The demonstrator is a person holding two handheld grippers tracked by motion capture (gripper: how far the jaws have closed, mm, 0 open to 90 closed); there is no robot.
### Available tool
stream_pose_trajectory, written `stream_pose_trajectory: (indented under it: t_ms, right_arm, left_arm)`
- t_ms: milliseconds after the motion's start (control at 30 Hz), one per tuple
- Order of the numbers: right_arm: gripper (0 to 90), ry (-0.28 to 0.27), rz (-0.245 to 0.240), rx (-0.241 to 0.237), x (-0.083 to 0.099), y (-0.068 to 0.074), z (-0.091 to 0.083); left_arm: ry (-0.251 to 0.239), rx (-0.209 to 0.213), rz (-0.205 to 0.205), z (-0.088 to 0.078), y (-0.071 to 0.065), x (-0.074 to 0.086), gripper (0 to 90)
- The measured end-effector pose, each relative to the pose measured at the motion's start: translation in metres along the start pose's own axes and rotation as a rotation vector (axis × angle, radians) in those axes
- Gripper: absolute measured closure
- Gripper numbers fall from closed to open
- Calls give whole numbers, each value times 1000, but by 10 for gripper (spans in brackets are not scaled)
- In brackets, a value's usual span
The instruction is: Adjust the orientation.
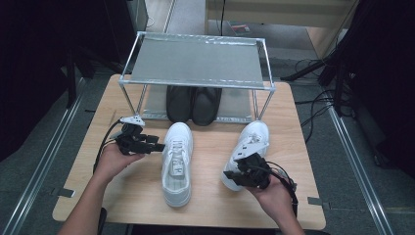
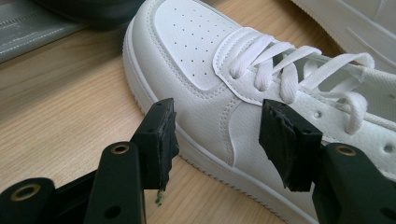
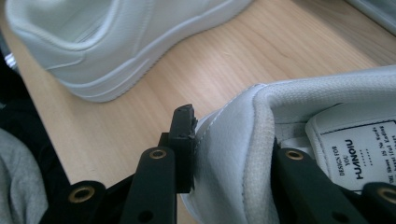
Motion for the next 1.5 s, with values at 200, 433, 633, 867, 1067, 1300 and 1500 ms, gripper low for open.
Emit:
stream_pose_trajectory:
  t_ms: [200,433,633,867,1067,1300,1500]
  right_arm:
    - [715,32,-69,-52,-6,20,19]
    - [725,68,-63,-59,1,29,36]
    - [714,70,-54,-78,10,30,44]
    - [629,26,1,-122,8,22,34]
    - [627,-59,23,-139,2,11,7]
    - [696,-105,35,-159,2,-1,-15]
    - [835,-130,76,-73,9,-29,-27]
  left_arm:
    - [-1,1,-2,0,0,0,462]
    - [10,8,3,2,-1,0,462]
    - [8,7,8,2,-2,0,461]
    - [5,6,2,2,-2,0,460]
    - [6,9,3,2,-2,0,460]
    - [4,10,-2,2,-1,0,460]
    - [0,8,3,2,-2,0,458]
Point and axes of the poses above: each handheld gripper's, and its own axes: z roughly forward along the jaws, x roughly out of its underside, y roughly to its left, the point moved 1 cm from there along z, roughly forward along the jaws, and after that the axes turned 11 degrees about -y, right-handed, at the moved point
